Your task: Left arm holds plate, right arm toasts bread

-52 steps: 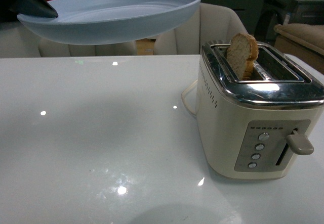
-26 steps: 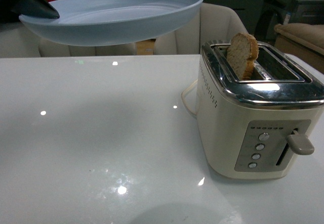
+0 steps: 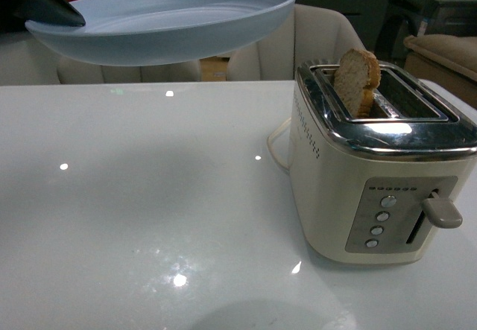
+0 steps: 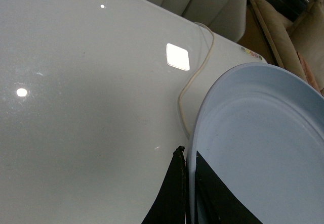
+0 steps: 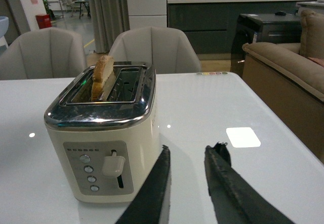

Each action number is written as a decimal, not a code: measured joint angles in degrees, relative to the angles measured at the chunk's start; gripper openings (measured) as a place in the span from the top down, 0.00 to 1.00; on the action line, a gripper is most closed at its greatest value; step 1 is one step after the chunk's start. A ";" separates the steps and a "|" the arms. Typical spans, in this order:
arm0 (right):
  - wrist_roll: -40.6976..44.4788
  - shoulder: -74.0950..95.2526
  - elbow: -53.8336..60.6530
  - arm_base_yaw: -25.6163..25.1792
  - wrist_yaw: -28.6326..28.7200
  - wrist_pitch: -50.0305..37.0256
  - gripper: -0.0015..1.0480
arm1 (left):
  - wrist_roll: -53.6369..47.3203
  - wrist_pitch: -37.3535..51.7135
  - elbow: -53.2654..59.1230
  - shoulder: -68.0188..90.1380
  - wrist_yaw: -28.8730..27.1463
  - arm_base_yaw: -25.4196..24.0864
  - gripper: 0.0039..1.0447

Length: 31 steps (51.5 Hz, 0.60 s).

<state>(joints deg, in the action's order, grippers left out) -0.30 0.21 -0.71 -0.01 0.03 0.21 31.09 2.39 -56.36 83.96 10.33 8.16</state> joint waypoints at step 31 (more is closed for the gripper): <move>-0.02 0.00 0.00 0.00 0.00 0.00 0.06 | 0.00 0.00 0.00 0.00 0.02 0.00 0.98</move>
<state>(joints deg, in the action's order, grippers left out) -0.32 0.21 -0.71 -0.01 0.03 0.21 31.09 2.39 -56.36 83.96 10.35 8.16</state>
